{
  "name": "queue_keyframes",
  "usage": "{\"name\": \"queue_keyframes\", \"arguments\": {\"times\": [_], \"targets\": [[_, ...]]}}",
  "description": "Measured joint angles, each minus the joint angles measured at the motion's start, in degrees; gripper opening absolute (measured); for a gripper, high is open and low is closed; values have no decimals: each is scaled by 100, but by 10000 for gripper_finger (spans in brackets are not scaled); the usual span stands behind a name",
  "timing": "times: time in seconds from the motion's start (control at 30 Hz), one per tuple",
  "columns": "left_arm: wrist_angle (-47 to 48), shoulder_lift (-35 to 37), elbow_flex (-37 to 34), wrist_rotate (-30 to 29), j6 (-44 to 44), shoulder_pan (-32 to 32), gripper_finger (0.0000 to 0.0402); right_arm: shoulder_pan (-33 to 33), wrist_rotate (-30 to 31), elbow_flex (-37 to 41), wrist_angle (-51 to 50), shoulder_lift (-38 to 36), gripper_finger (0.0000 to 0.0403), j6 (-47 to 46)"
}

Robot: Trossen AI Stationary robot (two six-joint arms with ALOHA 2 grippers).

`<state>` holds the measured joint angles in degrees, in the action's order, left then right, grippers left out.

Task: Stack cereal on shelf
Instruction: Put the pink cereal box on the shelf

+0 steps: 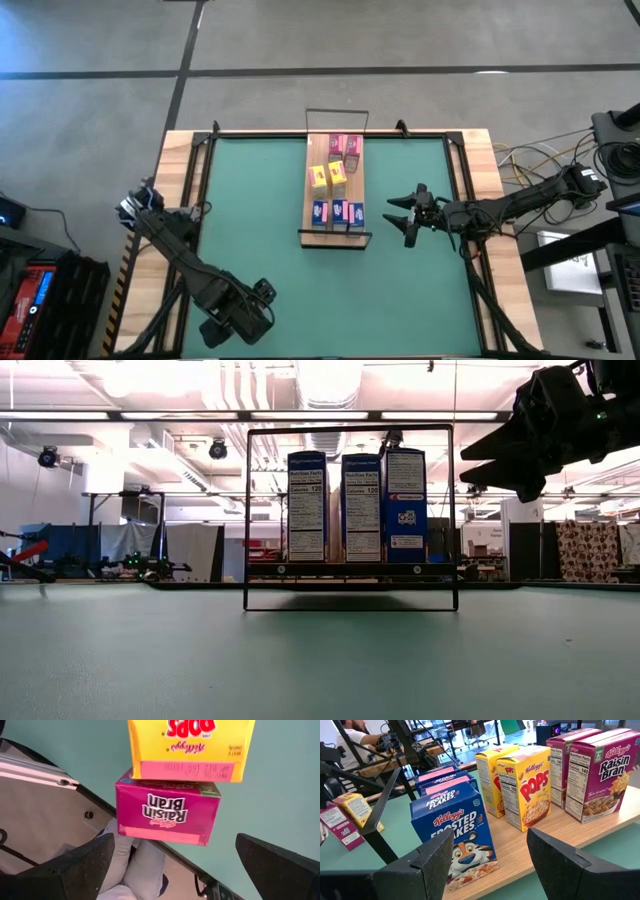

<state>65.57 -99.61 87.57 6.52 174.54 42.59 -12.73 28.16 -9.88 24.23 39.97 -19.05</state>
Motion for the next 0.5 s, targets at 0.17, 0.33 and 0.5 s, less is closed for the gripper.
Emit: {"name": "queue_keyframes", "arguments": {"times": [0.17, 0.33, 0.5], "targets": [[27, -39, 2, -1, 1, 0, 398, 0, 0, 0, 0, -1, 240, 0], [27, -164, 2, 47, 33, 24, 398, 0, 0, 1, 2, -2, 240, 0], [37, -289, 2, 197, 49, 52, 398, -1, 0, 0, 1, 0, 240, 0]]}}
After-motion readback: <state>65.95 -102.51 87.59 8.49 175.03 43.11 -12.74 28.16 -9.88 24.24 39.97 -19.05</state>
